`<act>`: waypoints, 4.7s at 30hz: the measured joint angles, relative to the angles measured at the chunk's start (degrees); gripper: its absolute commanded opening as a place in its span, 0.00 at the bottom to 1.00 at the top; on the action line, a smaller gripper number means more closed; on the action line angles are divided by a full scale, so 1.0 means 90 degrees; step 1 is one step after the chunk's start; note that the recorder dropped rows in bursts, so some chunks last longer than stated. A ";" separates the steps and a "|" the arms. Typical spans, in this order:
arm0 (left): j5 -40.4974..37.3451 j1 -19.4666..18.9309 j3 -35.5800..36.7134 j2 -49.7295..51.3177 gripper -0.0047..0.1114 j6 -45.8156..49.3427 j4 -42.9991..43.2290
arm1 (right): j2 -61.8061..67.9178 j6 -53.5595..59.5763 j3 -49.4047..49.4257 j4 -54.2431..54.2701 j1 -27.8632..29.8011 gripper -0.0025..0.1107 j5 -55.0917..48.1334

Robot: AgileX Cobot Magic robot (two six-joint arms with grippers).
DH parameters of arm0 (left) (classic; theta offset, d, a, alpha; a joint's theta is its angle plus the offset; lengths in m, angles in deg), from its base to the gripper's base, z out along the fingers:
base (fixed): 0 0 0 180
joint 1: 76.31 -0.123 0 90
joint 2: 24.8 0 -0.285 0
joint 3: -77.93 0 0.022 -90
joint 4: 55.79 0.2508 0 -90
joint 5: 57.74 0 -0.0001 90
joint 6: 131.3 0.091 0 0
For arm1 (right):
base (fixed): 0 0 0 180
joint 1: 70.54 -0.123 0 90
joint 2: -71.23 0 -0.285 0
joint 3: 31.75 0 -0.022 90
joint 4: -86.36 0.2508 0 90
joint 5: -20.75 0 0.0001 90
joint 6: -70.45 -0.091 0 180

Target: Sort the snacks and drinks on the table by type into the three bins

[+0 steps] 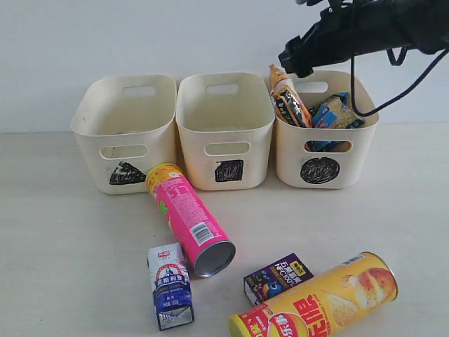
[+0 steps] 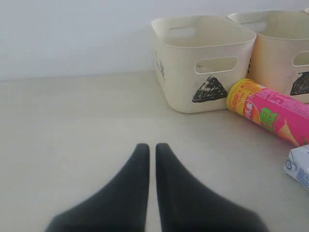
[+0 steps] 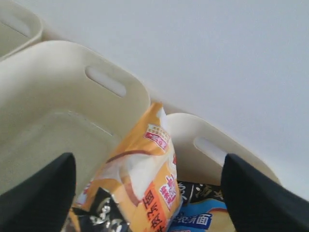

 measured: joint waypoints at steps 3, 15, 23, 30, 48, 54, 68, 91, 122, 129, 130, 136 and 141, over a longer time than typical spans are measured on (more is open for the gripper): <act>0.0000 0.0000 0.0000 0.0000 0.08 0.0000 0.0000 | -0.0377 -0.0218 0.0000 -0.0030 0.0000 0.33 -0.0759; 0.0000 0.0000 0.0000 0.0000 0.08 0.0000 0.0000 | -0.0882 -0.0475 0.0000 -0.2120 -0.0268 0.02 -0.4125; 0.0000 0.0000 0.0000 0.0000 0.08 0.0000 0.0000 | -0.0721 0.1060 0.0000 -0.2772 -0.0861 0.12 -0.6058; 0.0000 0.0000 0.0000 0.0000 0.08 0.0000 0.0000 | -0.0342 0.1371 0.0000 -0.2925 -0.1264 0.45 -0.6238; 0.0000 0.0000 0.0000 0.0000 0.08 0.0000 0.0000 | -0.0138 -0.0438 0.0000 -0.4362 -0.1853 0.23 -0.6229; 0.0000 0.0000 0.0000 0.0000 0.08 0.0000 0.0000 | -0.0138 -0.3303 0.0000 -0.5981 -0.1437 0.02 -0.6252; 0.0000 0.0000 0.0000 0.0000 0.08 0.0000 0.0000 | -0.2327 -0.7277 0.1344 -0.6011 0.0890 0.02 -0.5079; 0.0000 0.0000 0.0000 0.0000 0.08 0.0000 0.0000 | -0.9282 -0.8402 0.5962 -0.5754 0.1056 0.02 -0.2291; 0.0000 0.0000 0.0000 0.0000 0.08 0.0000 0.0000 | -1.1888 -0.7129 0.9176 -0.5141 0.1056 0.02 -0.0988; 0.0000 0.0000 0.0000 0.0000 0.08 0.0000 0.0000 | -1.1888 -0.7117 0.9695 -0.5037 0.1056 0.02 -0.0763; 0.0000 0.0000 0.0000 0.0000 0.08 0.0000 0.0000 | -1.1888 -0.7117 0.9724 -0.5037 0.1056 0.02 -0.0740; 0.0000 0.0000 0.0000 0.0000 0.08 0.0000 0.0000 | -1.1888 -0.7090 0.9726 -0.5025 0.1056 0.02 -0.0655; 0.0000 0.0000 0.0000 0.0000 0.08 0.0000 0.0000 | -1.1898 -0.7090 0.9726 -0.5025 0.1056 0.02 -0.0641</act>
